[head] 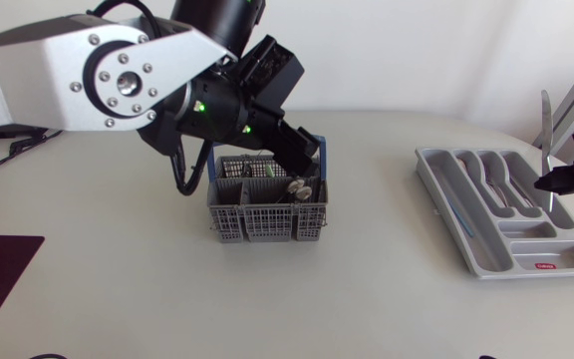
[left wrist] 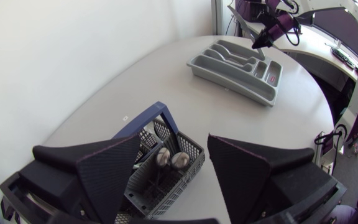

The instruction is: Sort the cutlery from the basket into the organizer compartments.

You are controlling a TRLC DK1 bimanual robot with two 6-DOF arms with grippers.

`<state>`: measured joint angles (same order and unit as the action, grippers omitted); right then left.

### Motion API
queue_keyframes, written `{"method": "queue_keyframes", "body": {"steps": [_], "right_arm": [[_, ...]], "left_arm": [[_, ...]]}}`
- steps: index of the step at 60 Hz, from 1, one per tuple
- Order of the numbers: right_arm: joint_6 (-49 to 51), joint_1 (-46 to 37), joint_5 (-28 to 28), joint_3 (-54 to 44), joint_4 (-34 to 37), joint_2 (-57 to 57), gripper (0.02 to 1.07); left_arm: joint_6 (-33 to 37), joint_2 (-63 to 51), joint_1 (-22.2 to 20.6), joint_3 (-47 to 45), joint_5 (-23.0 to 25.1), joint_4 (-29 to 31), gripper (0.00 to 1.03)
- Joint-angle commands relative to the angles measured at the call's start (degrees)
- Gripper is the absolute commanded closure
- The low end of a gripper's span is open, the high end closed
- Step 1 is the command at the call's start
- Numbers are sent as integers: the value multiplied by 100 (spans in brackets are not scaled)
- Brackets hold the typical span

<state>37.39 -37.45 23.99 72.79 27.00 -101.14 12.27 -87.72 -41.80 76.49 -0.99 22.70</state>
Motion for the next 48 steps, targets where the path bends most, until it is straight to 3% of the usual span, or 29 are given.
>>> {"method": "queue_keyframes", "body": {"steps": [1,21,48], "right_arm": [[181,-131,-166,437,-37,-468,101],[208,-333,-1036,1413,-380,-1856,101],[49,-166,-1432,2063,-125,-2744,98]], "left_arm": [[170,10,-47,-213,-76,50,29],[451,335,14,-574,-454,130,29],[592,757,155,-1013,-507,279,29]]}}
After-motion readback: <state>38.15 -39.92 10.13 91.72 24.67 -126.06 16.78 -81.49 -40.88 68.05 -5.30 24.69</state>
